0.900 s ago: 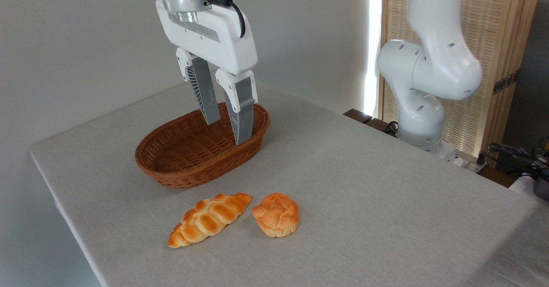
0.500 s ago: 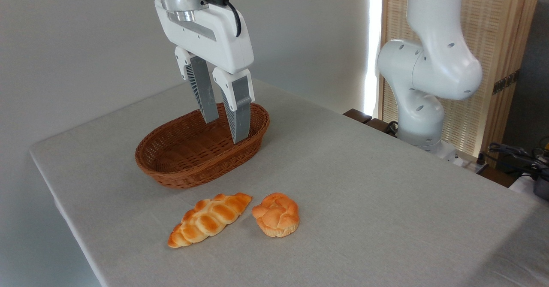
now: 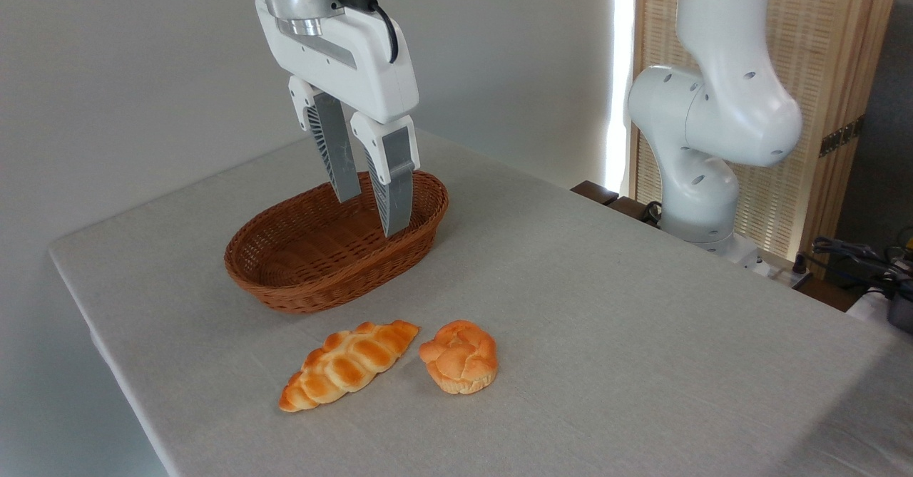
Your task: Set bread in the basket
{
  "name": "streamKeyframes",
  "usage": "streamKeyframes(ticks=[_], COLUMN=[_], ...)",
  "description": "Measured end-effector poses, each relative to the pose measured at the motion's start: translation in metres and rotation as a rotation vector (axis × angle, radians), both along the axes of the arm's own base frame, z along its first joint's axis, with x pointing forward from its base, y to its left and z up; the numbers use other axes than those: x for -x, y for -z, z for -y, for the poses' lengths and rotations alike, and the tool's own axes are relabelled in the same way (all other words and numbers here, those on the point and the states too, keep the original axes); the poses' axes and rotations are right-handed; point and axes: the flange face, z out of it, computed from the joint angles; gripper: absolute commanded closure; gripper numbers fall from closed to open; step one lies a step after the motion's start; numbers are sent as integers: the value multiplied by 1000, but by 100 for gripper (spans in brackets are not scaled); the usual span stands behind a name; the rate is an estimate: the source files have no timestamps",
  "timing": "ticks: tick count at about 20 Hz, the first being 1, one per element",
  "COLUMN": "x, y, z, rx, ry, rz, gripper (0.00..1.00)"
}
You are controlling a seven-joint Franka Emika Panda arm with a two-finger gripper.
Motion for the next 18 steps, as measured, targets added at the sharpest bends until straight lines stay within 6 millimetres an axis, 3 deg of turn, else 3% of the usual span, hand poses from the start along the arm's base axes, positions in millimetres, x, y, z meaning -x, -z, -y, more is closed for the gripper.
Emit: streamKeyframes(ticks=[4, 10, 15, 18], x=[-6, -31, -54, -54], y=[12, 55, 108, 151], z=[5, 35, 51, 62], rx=[4, 9, 21, 25], ry=[8, 50, 65, 76], rz=[-19, -37, 11, 28], gripper=[0, 0, 0, 0])
